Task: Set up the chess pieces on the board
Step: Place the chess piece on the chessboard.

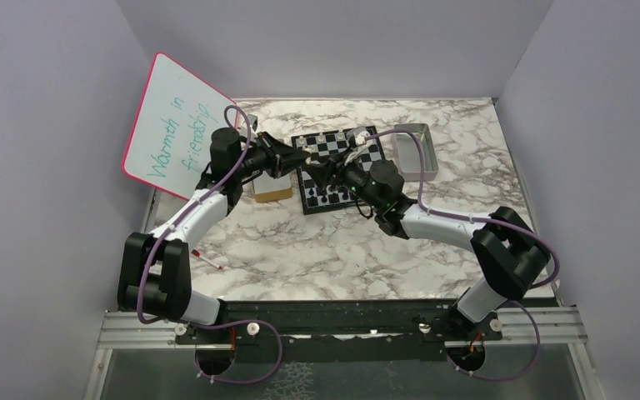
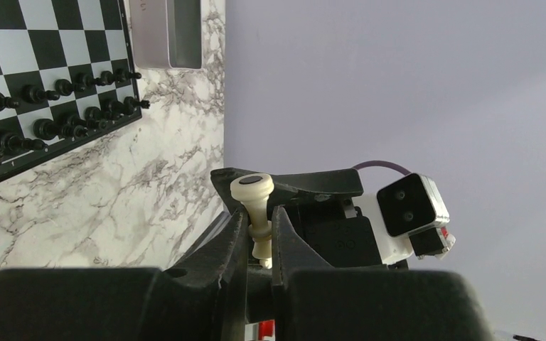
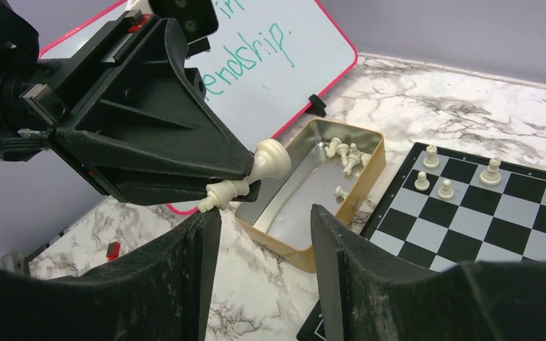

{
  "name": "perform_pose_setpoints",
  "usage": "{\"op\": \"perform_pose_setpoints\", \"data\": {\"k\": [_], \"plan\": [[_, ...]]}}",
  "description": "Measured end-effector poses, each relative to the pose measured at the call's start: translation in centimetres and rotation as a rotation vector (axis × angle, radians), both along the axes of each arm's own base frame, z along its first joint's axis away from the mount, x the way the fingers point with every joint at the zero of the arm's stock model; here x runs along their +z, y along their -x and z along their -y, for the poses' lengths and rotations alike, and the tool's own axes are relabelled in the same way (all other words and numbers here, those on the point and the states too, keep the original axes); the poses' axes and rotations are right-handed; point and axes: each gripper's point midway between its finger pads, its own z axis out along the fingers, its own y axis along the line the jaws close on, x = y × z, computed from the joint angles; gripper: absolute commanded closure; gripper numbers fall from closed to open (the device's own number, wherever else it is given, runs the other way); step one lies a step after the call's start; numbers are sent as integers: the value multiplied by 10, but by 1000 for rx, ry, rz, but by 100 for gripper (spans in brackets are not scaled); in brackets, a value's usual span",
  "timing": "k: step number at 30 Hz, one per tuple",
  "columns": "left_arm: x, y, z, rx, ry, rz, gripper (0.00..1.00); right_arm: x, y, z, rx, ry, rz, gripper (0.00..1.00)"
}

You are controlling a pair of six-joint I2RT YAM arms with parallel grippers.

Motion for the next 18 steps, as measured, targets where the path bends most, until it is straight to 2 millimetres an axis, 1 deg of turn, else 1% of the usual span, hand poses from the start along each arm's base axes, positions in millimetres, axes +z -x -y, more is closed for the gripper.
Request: {"op": "perform_pose_setpoints", "data": {"k": [4,6,18], "plan": [[1,0,0,0,3,3,87,2,1,-2,5,-10,-1,45],[1,0,0,1,4,5,87,2,2,-2,6,-13,-5,42],[0,-1,0,6,8,10,87,2,3,-3,2,-16,-8,37]]}}
